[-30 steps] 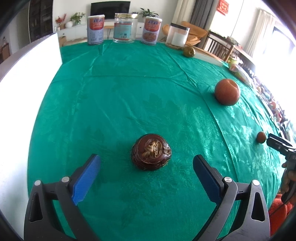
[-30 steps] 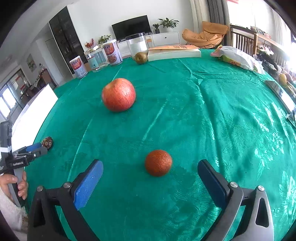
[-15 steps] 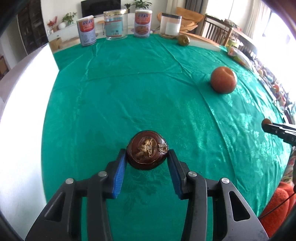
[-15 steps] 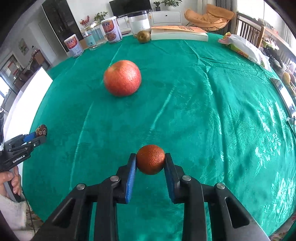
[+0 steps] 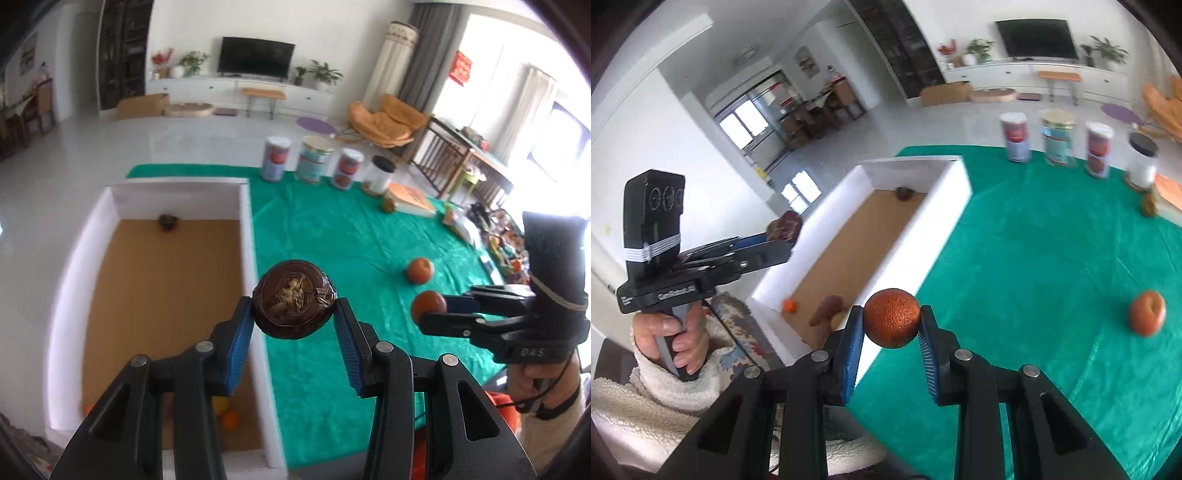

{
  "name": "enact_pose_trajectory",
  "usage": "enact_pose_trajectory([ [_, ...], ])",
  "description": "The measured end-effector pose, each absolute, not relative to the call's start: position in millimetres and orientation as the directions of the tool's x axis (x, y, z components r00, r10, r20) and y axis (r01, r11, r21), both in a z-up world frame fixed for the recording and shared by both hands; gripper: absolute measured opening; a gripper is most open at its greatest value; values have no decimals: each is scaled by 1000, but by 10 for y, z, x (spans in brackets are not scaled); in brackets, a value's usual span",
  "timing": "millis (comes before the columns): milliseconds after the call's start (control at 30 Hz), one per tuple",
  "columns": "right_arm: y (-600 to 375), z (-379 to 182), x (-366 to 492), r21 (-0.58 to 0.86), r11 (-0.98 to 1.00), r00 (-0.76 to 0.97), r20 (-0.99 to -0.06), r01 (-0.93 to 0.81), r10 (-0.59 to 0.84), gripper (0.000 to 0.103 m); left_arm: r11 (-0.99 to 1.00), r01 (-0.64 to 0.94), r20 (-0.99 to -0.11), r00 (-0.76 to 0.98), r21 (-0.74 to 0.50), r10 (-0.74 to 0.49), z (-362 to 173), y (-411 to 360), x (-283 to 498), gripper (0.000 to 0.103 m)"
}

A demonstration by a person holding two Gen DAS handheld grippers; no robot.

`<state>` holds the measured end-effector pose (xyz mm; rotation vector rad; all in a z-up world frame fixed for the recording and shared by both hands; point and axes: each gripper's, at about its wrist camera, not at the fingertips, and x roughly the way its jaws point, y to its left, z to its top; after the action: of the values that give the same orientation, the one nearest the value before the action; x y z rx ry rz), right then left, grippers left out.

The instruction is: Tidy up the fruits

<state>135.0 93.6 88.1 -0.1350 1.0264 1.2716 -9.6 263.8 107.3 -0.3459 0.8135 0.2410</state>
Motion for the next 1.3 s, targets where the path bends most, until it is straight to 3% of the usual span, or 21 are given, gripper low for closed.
enact_pose_trajectory([
  [100, 1633, 678, 1158, 400, 322, -98, -743, -858, 662, 29, 875, -461, -810, 564, -149, 159, 628, 3111, -58, 45],
  [333, 2623, -102, 928, 300, 348, -104, -868, -888, 485, 29, 807, -579, -925, 357, -112, 128, -461, 3744, 170, 46],
  [500, 2870, -309, 910, 246, 353, -80, -902, -903, 423, 31, 800, -592, -939, 321, -100, 121, -654, 3845, 158, 49],
  [533, 2903, -331, 916, 235, 354, -72, -906, -905, 416, 31, 798, -595, -940, 318, -96, 123, -660, 3859, 164, 52],
  [600, 2920, -324, 941, 233, 355, -68, -904, -905, 421, 32, 792, -602, -939, 320, -100, 125, -672, 3897, 156, 67],
  [733, 2777, -79, 989, 253, 349, -52, -868, -903, 494, 32, 785, -613, -919, 356, -93, 170, -481, 3809, 101, 67],
  [833, 2430, 210, 1025, 228, 336, 2, -824, -914, 566, 35, 820, -565, -867, 450, -91, 213, -119, 3515, 90, 73],
  [900, 2097, 314, 1058, 203, 351, 52, -799, -914, 599, 46, 855, -512, -820, 522, -81, 235, 119, 3202, 112, 85],
  [967, 1671, 325, 1131, 179, 390, 112, -779, -903, 617, 50, 889, -452, -779, 581, -69, 235, 274, 2838, 142, 86],
  [1167, 151, -81, 1566, 132, 659, 349, -762, -741, 545, 50, 965, -222, -728, 683, -138, 53, 264, 1609, 386, 86],
  [1300, -945, -557, 1907, 88, 854, 487, -789, -513, 374, 50, 977, -104, -745, 663, -187, -72, -100, 847, 735, 87],
])
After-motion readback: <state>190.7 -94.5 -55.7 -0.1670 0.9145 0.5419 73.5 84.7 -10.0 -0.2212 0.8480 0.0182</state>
